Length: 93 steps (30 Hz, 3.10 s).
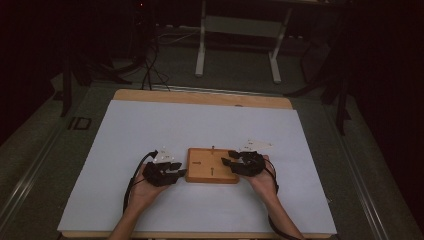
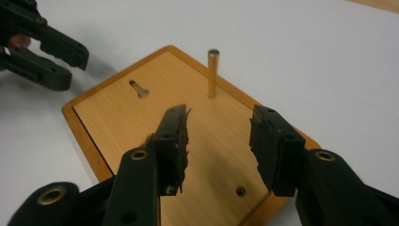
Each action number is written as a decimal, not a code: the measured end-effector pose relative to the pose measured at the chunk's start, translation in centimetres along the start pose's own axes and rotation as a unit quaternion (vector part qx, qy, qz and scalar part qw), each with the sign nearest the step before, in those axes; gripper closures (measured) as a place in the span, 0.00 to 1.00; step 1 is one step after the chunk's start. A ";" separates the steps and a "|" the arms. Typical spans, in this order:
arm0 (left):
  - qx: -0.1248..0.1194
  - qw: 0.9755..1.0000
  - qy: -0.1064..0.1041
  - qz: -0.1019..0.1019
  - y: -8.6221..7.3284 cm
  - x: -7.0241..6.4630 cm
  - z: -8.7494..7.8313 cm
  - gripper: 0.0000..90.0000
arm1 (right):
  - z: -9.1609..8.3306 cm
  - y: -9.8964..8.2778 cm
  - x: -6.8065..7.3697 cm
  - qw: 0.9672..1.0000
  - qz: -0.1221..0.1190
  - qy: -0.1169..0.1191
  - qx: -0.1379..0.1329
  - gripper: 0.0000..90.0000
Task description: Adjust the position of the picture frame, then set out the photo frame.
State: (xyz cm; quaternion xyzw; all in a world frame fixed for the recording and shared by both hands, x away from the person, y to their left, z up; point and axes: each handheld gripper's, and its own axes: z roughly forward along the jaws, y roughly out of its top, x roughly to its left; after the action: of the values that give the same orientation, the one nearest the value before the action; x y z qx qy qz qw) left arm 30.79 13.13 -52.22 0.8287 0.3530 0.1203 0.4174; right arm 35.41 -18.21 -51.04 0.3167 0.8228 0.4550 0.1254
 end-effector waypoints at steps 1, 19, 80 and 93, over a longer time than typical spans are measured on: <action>0.000 1.000 -0.001 0.001 0.0 0.0 0.0 0.70 | -0.1 -0.1 -0.1 1.000 0.000 -0.001 0.001 0.62; -0.008 1.000 -0.028 -0.003 2.3 1.0 1.0 0.68 | -2.3 -2.5 -0.2 1.000 -0.001 -0.011 0.013 0.60; 0.002 0.997 -0.076 0.012 8.4 1.2 9.3 0.93 | -3.5 -4.1 0.6 0.999 -0.020 -0.012 0.029 0.59; 0.008 0.995 -0.097 0.007 8.6 1.9 9.5 0.93 | -3.5 -4.1 0.8 0.998 -0.048 0.015 0.035 0.54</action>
State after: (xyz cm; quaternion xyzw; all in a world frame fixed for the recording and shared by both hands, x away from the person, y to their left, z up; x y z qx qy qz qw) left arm 40.99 5.22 -51.65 0.8423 0.3059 0.0390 0.4420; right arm 31.38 -21.58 -52.44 0.2742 0.8540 0.4246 0.1232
